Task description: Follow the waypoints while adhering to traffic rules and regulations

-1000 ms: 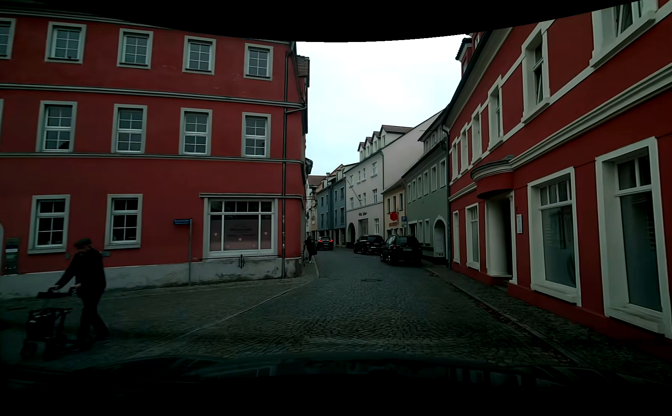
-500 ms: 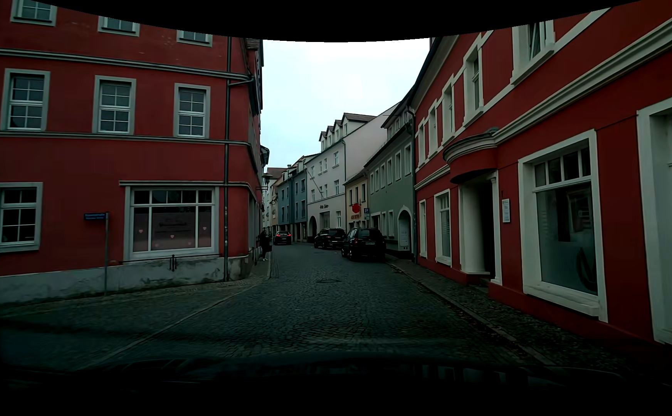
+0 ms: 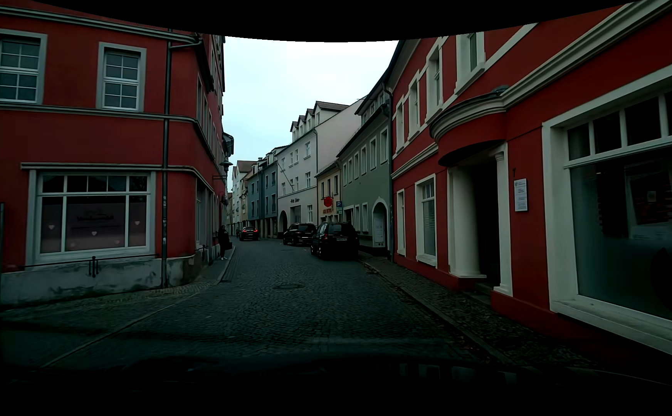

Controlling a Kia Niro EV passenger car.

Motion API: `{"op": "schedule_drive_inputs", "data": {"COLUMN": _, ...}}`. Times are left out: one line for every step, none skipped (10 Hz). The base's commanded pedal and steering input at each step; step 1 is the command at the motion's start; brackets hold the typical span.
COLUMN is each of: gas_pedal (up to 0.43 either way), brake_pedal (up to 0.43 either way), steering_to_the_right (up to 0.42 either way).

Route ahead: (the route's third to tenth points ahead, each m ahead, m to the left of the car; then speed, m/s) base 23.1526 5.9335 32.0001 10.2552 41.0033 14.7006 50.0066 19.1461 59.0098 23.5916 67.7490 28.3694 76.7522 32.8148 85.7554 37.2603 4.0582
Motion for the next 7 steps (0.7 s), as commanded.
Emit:
{"op": "schedule_drive_inputs", "data": {"gas_pedal": 0.0, "brake_pedal": 0.049, "steering_to_the_right": 0.041}}
{"op": "schedule_drive_inputs", "data": {"gas_pedal": 0.0, "brake_pedal": 0.073, "steering_to_the_right": 0.017}}
{"op": "schedule_drive_inputs", "data": {"gas_pedal": 0.0, "brake_pedal": 0.098, "steering_to_the_right": -0.015}}
{"op": "schedule_drive_inputs", "data": {"gas_pedal": 0.0, "brake_pedal": 0.11, "steering_to_the_right": -0.035}}
{"op": "schedule_drive_inputs", "data": {"gas_pedal": 0.0, "brake_pedal": 0.116, "steering_to_the_right": -0.047}}
{"op": "schedule_drive_inputs", "data": {"gas_pedal": 0.0, "brake_pedal": 0.122, "steering_to_the_right": -0.06}}
{"op": "schedule_drive_inputs", "data": {"gas_pedal": 0.0, "brake_pedal": 0.14, "steering_to_the_right": -0.076}}
